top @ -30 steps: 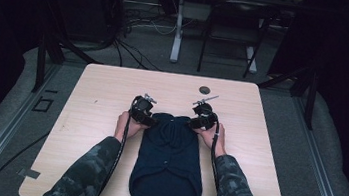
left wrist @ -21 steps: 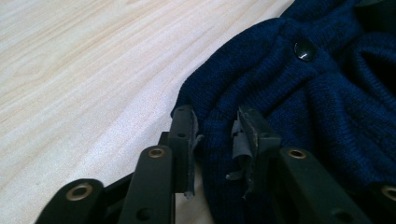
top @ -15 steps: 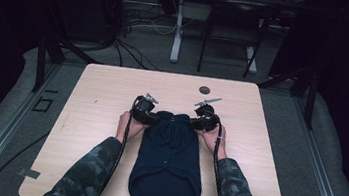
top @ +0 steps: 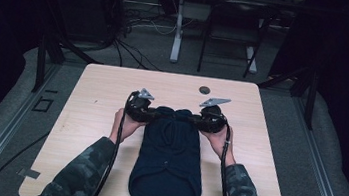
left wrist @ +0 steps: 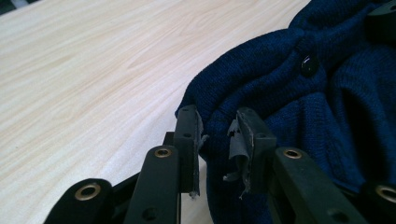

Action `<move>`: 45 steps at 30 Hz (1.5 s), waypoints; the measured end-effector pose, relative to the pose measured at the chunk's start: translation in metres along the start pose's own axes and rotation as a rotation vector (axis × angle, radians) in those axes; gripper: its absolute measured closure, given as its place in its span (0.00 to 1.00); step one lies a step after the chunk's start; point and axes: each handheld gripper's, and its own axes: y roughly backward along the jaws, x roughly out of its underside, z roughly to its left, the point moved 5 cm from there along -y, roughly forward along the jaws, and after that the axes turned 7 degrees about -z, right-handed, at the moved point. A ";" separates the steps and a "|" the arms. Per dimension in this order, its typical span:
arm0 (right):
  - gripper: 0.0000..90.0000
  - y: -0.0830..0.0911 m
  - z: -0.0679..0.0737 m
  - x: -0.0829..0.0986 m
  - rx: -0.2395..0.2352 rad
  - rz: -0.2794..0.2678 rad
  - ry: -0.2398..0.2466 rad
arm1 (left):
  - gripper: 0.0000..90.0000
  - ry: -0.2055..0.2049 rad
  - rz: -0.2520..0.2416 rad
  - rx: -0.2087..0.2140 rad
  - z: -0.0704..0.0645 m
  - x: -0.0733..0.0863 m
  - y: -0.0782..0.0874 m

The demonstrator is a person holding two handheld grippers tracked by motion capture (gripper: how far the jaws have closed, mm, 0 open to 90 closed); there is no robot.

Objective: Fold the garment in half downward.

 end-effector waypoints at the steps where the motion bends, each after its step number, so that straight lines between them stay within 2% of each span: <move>1: 0.85 0.003 0.002 -0.001 -0.001 -0.004 0.009 | 0.80 -0.004 -0.006 0.003 -0.001 -0.001 0.003; 4: 0.85 0.011 0.007 -0.003 -0.003 -0.021 0.027 | 0.80 -0.014 -0.029 0.005 -0.005 -0.004 0.010; 8: 0.85 0.020 0.011 -0.007 0.005 -0.040 0.056 | 0.81 -0.051 -0.044 0.006 -0.010 -0.009 0.018; 12: 0.85 0.026 0.015 -0.011 0.037 -0.067 0.096 | 0.82 -0.086 -0.056 -0.008 -0.014 -0.014 0.023; 16: 0.85 0.031 0.017 -0.015 0.051 -0.085 0.115 | 0.82 -0.090 -0.075 -0.005 -0.015 -0.019 0.028; 24: 0.84 0.041 0.025 -0.021 0.070 -0.130 0.169 | 0.82 -0.113 -0.080 0.015 -0.017 -0.025 0.040; 32: 0.84 0.046 0.027 -0.024 0.081 -0.147 0.181 | 0.82 -0.124 -0.074 0.039 -0.021 -0.030 0.046; 36: 0.84 0.048 0.027 -0.024 0.076 -0.149 0.179 | 0.82 -0.116 -0.064 0.070 -0.023 -0.030 0.049; 45: 0.84 0.051 0.029 -0.023 0.071 -0.155 0.182 | 0.82 -0.125 -0.065 0.086 -0.027 -0.031 0.054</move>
